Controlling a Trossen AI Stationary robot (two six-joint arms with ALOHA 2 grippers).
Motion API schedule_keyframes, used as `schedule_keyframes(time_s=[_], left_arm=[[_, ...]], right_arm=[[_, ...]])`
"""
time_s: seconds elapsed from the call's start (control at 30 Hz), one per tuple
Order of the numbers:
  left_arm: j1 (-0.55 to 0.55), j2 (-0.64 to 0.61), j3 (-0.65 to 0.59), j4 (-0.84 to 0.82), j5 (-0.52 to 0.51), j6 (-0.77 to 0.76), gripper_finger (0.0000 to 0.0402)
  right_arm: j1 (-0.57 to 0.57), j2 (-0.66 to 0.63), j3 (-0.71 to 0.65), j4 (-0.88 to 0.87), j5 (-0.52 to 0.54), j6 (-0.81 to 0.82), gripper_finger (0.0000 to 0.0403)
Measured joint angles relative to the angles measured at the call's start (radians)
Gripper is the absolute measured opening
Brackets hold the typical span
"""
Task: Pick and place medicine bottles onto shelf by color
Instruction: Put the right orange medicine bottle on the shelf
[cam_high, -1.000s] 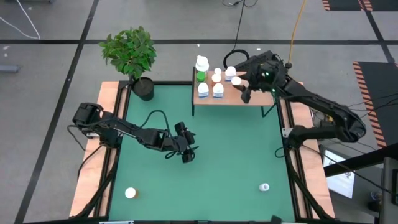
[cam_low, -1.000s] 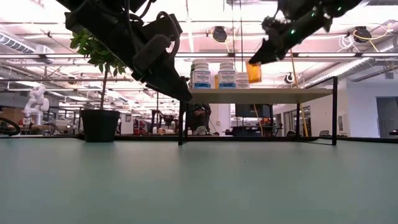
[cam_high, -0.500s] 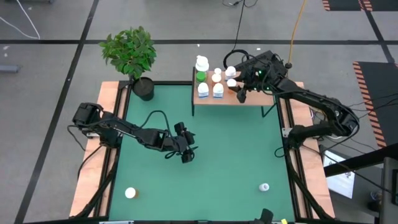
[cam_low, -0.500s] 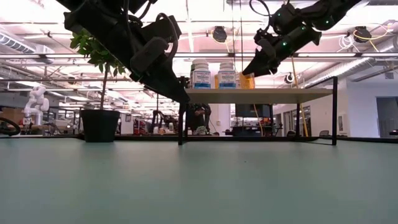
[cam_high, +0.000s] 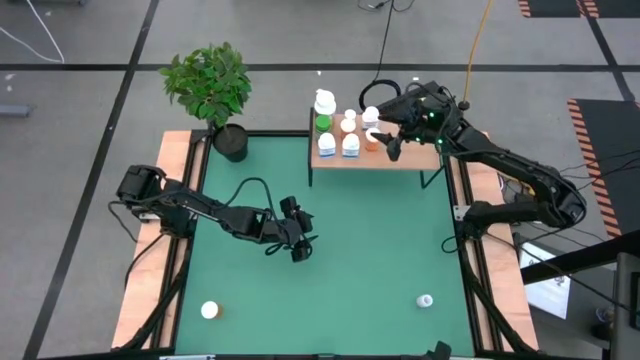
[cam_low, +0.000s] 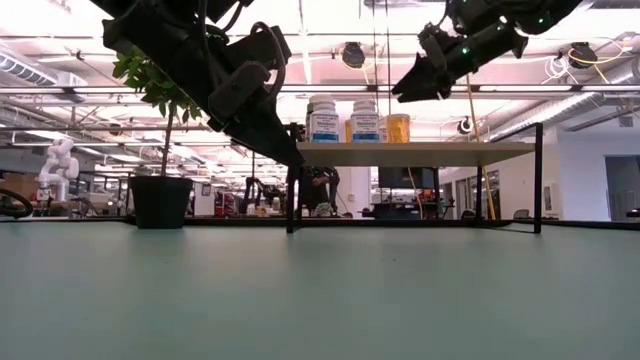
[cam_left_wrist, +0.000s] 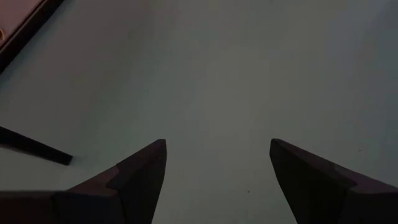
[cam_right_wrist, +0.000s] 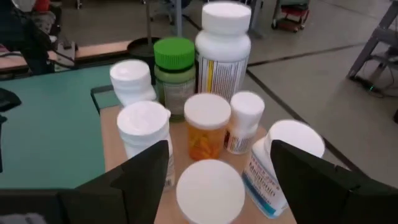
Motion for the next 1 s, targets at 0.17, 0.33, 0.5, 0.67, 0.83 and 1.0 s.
schedule_keyframes(time_s=[0.17,0.33,0.5,0.67,0.83,1.0], left_arm=[[0.0,0.0,0.0,0.001,0.0,0.003,0.0289],[0.004,0.0,0.0,0.001,0.0,-0.005,0.0289],[0.004,0.0,0.0,0.002,0.0,-0.005,0.0289],[0.004,0.0,0.0,0.002,0.0,-0.004,0.0289],[0.004,0.0,0.0,0.002,0.0,-0.004,0.0289],[0.004,0.0,0.0,0.002,0.0,-0.003,0.0289]], right_arm=[[0.0,0.028,0.0,-0.002,0.004,0.011,0.0245],[0.0,0.083,-0.001,0.039,0.004,-0.001,0.0157],[0.0,0.103,-0.001,0.065,0.001,-0.002,0.0065],[0.0,0.112,-0.002,0.043,0.0,-0.023,0.0017],[0.0,0.112,-0.036,0.063,0.0,-0.03,0.0001],[0.0,0.11,-0.071,0.07,0.01,-0.052,0.0001]])
